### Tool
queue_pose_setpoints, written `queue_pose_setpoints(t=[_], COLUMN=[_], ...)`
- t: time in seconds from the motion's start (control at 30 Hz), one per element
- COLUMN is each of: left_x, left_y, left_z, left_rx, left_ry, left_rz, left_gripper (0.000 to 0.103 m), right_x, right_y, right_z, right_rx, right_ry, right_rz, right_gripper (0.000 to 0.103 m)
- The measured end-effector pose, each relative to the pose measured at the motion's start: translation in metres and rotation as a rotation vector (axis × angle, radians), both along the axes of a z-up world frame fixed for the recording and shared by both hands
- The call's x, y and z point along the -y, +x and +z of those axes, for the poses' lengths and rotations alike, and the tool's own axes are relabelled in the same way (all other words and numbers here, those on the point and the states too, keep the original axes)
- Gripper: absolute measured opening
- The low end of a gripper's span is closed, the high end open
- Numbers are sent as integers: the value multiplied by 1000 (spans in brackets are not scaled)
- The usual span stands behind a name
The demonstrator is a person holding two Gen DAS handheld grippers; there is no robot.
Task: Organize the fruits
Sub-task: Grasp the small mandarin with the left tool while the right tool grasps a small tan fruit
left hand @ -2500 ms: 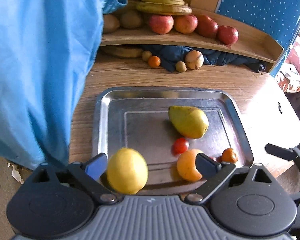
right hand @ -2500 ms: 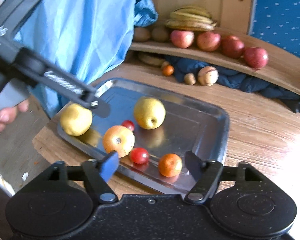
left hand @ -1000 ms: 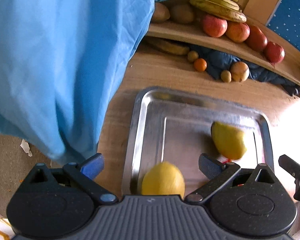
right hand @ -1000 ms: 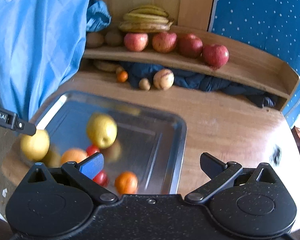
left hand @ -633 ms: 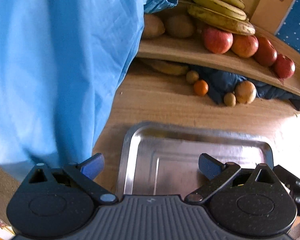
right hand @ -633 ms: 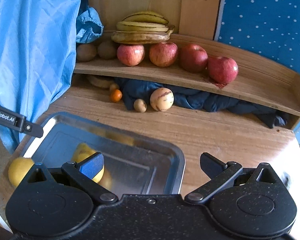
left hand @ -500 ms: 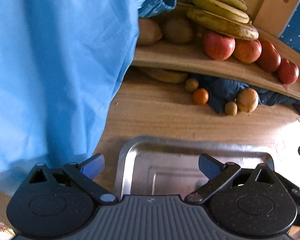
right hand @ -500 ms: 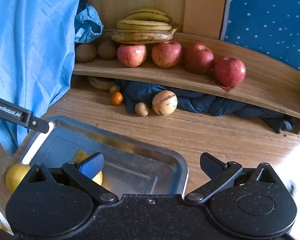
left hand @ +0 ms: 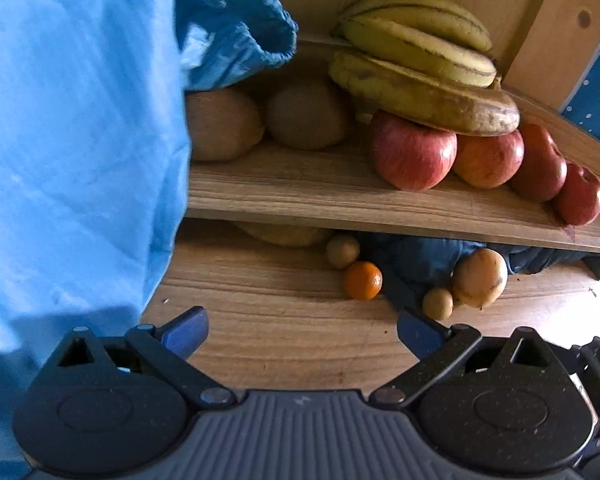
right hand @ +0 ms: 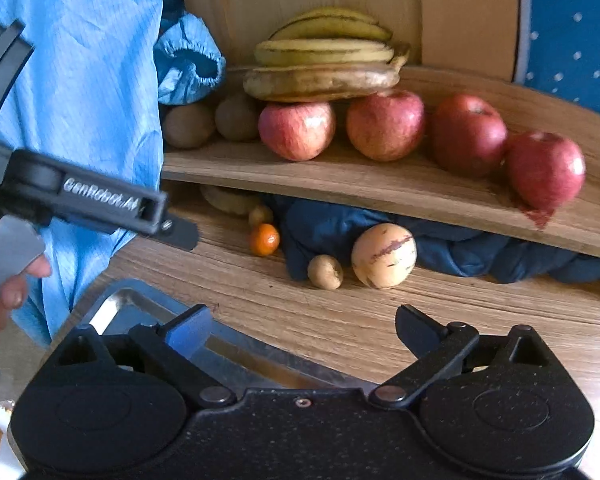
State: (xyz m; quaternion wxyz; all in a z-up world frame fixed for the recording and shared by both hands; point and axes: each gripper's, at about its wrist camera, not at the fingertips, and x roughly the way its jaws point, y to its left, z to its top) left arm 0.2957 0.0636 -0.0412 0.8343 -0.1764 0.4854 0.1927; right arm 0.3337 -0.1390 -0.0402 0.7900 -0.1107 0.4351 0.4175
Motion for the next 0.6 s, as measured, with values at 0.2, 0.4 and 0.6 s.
queue_pose_setpoints(t=[0.2, 0.4, 0.6], left_x=[-4, -3, -4], left_y=[20, 34, 41], left_z=[-13, -25, -34], left_rx=[-25, -37, -57], left_ry=[-19, -44, -59], left_rz=[-14, -24, 5], left_gripper=[102, 102, 89], right_x=[-9, -14, -20], right_y=[6, 15, 27], right_z=[-13, -19, -29], right_rx=[-38, -44, -51], right_ry=[23, 52, 36], right_rz=[27, 23, 22], right_gripper=[89, 85, 77])
